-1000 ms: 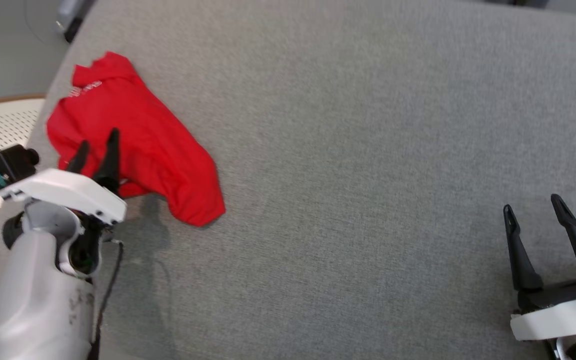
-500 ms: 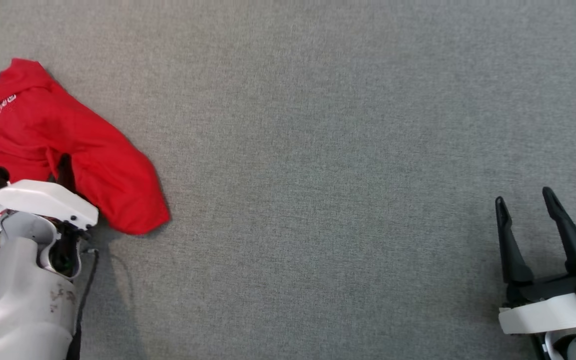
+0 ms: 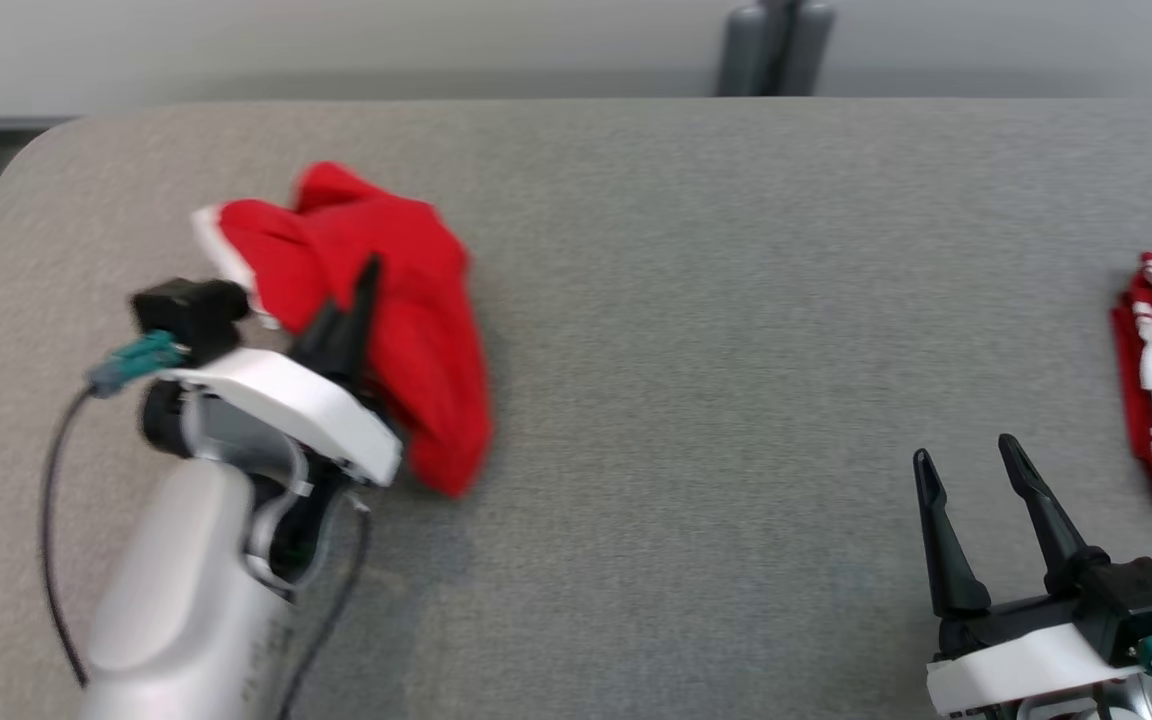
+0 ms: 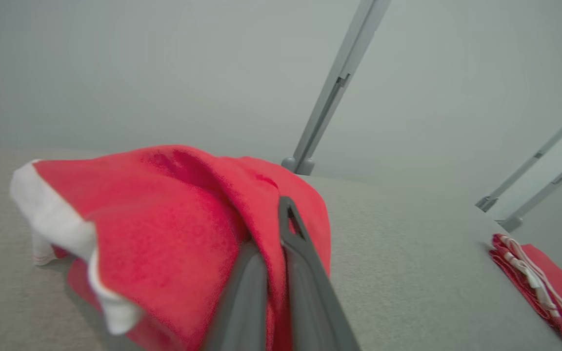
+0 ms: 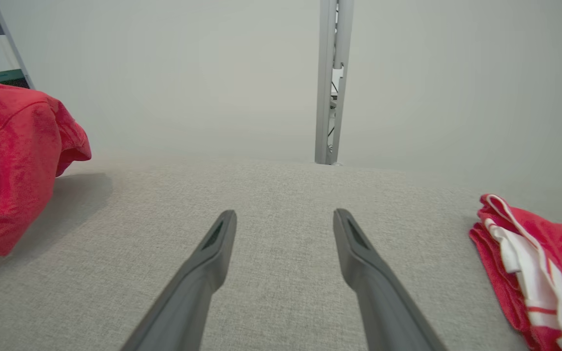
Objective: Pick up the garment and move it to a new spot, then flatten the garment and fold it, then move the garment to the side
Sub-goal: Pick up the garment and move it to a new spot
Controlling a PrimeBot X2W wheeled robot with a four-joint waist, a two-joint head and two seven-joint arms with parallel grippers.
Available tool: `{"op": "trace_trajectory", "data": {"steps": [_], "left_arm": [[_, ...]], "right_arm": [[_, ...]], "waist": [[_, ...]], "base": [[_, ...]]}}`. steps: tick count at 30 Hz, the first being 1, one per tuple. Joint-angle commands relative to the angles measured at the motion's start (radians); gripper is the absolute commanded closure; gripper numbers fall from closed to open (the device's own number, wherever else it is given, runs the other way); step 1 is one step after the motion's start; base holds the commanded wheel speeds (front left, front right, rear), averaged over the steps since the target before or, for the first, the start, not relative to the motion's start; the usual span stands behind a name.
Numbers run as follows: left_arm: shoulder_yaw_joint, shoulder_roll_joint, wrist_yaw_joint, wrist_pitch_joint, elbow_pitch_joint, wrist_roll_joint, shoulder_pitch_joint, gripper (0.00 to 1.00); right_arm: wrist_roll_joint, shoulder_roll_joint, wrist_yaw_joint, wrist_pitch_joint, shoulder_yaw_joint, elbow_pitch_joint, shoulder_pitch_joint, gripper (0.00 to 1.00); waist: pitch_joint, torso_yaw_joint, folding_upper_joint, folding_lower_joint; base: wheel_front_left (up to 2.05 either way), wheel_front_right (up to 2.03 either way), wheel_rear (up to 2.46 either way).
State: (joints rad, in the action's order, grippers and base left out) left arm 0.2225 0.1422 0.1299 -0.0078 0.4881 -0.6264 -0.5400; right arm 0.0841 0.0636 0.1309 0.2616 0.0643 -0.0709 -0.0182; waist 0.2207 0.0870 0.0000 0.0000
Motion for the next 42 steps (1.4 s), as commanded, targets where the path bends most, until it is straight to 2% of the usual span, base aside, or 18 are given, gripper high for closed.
{"op": "trace_trajectory", "data": {"steps": [1,3,4,7,10,13,18,19,20,21,25,27,31,32,37,39,42], "left_arm": [[0.044,-0.011,0.001,0.044,-0.088,0.001,0.043,1.00],[0.095,-0.026,0.000,0.097,-0.171,0.003,0.085,1.00],[0.095,-0.026,0.000,0.097,-0.171,0.003,0.085,1.00],[0.164,-0.046,-0.012,0.163,-0.246,0.003,0.131,1.00],[0.214,-0.068,-0.026,0.194,-0.261,-0.011,0.155,1.00],[0.240,-0.077,-0.043,0.186,-0.204,-0.019,0.142,1.00],[0.261,-0.085,-0.051,0.137,-0.020,-0.011,0.096,1.00],[0.265,-0.086,-0.051,0.120,0.011,-0.001,0.088,0.83],[0.265,-0.084,-0.052,0.103,0.041,-0.001,0.082,0.23],[0.266,-0.085,-0.048,0.092,0.066,-0.004,0.080,0.00],[0.271,-0.086,-0.034,0.020,0.106,-0.008,0.089,0.00],[0.264,-0.078,-0.049,-0.028,0.095,0.003,0.119,0.00],[0.247,-0.042,-0.101,-0.121,0.014,0.032,0.212,0.00],[0.234,-0.023,-0.134,-0.162,-0.045,0.041,0.282,0.00],[0.189,0.044,-0.229,-0.239,-0.185,0.091,0.463,0.00],[0.164,0.064,-0.249,-0.251,-0.218,0.108,0.534,0.00],[0.095,0.076,-0.256,-0.258,-0.274,0.141,0.611,0.00]], "right_arm": [[0.007,-0.002,0.000,0.005,-0.005,0.000,0.010,0.00],[0.011,-0.006,0.000,0.005,-0.009,0.000,0.015,0.00],[0.011,-0.006,0.000,0.005,-0.009,0.000,0.015,0.00],[0.014,-0.010,0.000,0.005,-0.008,-0.001,0.013,0.00],[0.025,-0.011,0.000,0.005,-0.009,-0.001,-0.002,0.00],[0.047,-0.012,0.000,0.005,-0.007,-0.005,-0.013,0.00],[0.074,-0.011,0.000,0.005,0.001,-0.014,-0.026,0.00],[0.077,-0.011,0.000,0.005,0.000,-0.015,-0.026,0.00],[0.079,-0.011,0.000,0.005,-0.001,-0.016,-0.027,0.00],[0.082,-0.011,0.000,0.005,-0.005,-0.018,-0.026,0.00],[0.084,-0.012,0.000,0.005,-0.015,-0.027,-0.005,0.00],[0.085,-0.011,0.000,0.005,-0.024,-0.025,0.005,0.00],[0.072,-0.011,0.000,0.005,-0.052,-0.013,0.034,0.00],[0.067,-0.011,0.000,0.005,-0.075,-0.001,0.052,0.00],[0.040,-0.011,0.000,0.005,-0.132,0.026,0.103,0.00],[0.023,-0.011,0.000,0.005,-0.148,0.033,0.123,0.00],[-0.020,-0.011,0.000,0.005,-0.151,0.030,0.150,0.00]], "waist": [[-0.049,-0.083,0.0000,0.0000],[-0.051,-0.118,0.0000,0.0000],[-0.051,-0.118,0.0000,0.0000],[-0.040,-0.171,0.0000,0.0000],[-0.020,-0.221,0.0000,0.0000],[-0.003,-0.260,0.0000,0.0000],[0.021,-0.299,0.0000,0.0000],[0.022,-0.301,0.0000,0.0000],[0.022,-0.301,0.0000,0.0000],[0.020,-0.299,0.0000,0.0000],[-0.010,-0.280,0.0000,0.0000],[-0.034,-0.266,0.0000,0.0000],[-0.090,-0.230,0.0000,0.0000],[-0.116,-0.210,0.0000,0.0000],[-0.184,-0.161,0.0000,0.0000],[-0.208,-0.145,0.0000,0.0000],[-0.237,-0.120,0.0000,0.0000]], "base": [[0.00,0.00,0.00],[0.00,0.00,0.00],[0.00,0.00,0.00],[0.00,0.00,0.00],[0.00,0.00,0.00],[0.00,0.00,0.00],[0.00,0.00,0.00],[0.00,0.00,0.00],[0.00,0.00,0.00],[0.00,0.00,0.00],[0.00,0.00,0.00],[0.00,0.00,0.00],[0.00,0.00,0.00],[0.00,0.00,0.00],[0.00,0.00,0.00],[0.00,0.00,0.00],[0.00,0.00,0.00]]}}
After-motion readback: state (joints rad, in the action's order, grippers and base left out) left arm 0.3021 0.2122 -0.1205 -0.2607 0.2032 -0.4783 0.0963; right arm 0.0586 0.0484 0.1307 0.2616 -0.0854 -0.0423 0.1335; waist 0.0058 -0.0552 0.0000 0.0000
